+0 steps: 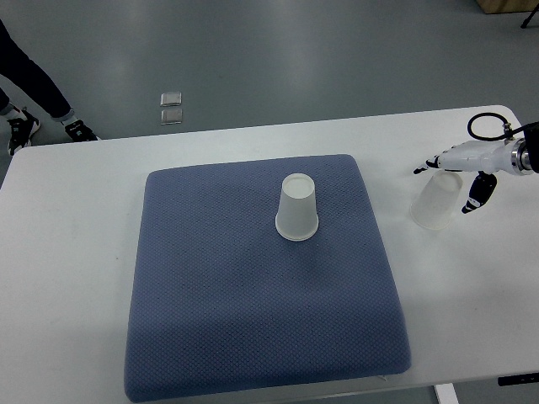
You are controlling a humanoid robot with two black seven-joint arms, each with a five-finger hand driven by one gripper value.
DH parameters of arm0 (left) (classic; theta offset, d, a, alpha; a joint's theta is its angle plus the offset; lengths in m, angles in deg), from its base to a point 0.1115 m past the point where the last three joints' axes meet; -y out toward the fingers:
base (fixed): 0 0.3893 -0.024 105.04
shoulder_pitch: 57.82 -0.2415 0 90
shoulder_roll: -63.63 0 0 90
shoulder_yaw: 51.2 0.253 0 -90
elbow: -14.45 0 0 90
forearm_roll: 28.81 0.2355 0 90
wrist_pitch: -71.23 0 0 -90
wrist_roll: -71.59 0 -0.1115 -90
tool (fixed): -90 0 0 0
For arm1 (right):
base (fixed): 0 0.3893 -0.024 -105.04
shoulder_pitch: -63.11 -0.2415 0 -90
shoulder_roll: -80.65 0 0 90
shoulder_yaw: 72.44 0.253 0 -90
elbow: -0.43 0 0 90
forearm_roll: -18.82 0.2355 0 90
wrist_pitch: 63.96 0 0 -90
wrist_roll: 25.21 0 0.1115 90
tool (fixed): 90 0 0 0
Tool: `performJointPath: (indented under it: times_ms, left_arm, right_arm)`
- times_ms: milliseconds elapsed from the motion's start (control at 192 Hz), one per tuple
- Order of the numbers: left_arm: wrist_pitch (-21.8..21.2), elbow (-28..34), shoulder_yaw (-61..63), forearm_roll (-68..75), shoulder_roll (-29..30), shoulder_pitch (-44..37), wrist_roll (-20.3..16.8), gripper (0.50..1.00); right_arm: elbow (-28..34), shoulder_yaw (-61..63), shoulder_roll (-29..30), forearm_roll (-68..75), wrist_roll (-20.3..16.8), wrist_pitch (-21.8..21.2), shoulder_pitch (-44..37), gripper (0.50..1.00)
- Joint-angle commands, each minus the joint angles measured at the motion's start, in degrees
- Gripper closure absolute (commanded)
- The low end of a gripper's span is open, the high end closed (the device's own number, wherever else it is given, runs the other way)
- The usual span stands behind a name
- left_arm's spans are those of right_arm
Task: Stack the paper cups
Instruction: 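Close the right hand fingers around the white paper cup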
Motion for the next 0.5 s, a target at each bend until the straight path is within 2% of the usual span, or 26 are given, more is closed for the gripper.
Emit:
performJointPath:
  times_ms: [0, 125, 261, 495]
  left_arm:
    - [-0.04, 0.00, 0.00, -0.07, 0.00, 0.00, 0.00, 0.500]
    - [-0.04, 0.00, 0.00, 0.02, 0.00, 0.00, 0.00, 0.500]
    - [-0.04, 0.00, 0.00, 0.02, 0.00, 0.00, 0.00, 0.500]
    - [-0.04, 0.00, 0.00, -0.07, 0.00, 0.00, 0.00, 0.500]
  right_arm:
    - [-0.72, 0.04, 0.62, 0.03, -0.04, 0.31, 0.02, 0.560]
    - [-1.69, -0.04, 1.24, -0.05, 0.05, 0.31, 0.02, 0.572]
    - [-1.77, -0.04, 1.94, -0.32, -0.03, 0.31, 0.11, 0.634]
    - [-1.77, -1.01, 2.21, -0.32, 0.05, 0.40, 0.46, 0.656]
